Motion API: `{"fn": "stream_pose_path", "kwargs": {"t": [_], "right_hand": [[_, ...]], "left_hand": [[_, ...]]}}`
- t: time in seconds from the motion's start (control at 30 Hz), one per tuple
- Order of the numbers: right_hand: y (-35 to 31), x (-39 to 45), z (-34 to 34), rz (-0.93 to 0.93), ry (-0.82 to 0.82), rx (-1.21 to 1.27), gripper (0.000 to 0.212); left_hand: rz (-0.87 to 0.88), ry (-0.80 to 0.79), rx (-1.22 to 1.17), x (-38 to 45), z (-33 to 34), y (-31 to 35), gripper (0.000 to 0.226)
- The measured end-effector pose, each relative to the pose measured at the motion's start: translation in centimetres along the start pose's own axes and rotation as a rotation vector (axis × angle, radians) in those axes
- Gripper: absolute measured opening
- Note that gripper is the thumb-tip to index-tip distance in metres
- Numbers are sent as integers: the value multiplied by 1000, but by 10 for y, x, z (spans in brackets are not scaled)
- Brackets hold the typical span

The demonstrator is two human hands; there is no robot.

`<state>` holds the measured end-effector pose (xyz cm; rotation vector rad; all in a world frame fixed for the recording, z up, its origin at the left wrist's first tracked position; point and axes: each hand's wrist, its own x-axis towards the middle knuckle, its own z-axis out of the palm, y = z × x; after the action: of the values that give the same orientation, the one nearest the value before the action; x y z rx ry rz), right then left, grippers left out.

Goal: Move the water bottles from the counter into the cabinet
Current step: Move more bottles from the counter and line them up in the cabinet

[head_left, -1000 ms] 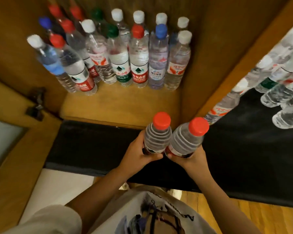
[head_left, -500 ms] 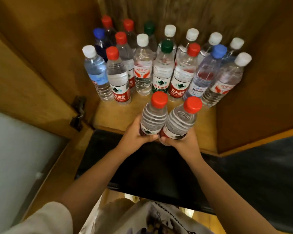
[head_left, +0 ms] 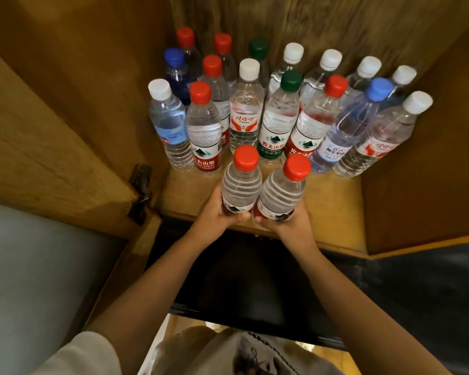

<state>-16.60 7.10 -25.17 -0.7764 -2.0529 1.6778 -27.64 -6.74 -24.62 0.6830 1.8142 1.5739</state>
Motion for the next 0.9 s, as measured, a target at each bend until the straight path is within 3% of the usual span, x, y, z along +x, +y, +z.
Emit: {"fn": "stream_pose_path", "kwargs": {"t": [0.23, 0.33, 0.5, 0.9], "right_hand": [[-7, -3, -2, -15, -42, 17, 68], [-8, -11, -3, 12, 15, 10, 71], [-5, -25, -7, 15, 94, -165, 76], [-15, 11, 6, 26, 157, -262, 75]], "left_hand": [[-6, 10, -67, -4, 4, 4, 80], [-18, 179, -63, -12, 9, 4, 91], [-15, 391, 39, -22, 23, -3, 66], [-127, 651, 8, 21, 27, -1, 47]]}}
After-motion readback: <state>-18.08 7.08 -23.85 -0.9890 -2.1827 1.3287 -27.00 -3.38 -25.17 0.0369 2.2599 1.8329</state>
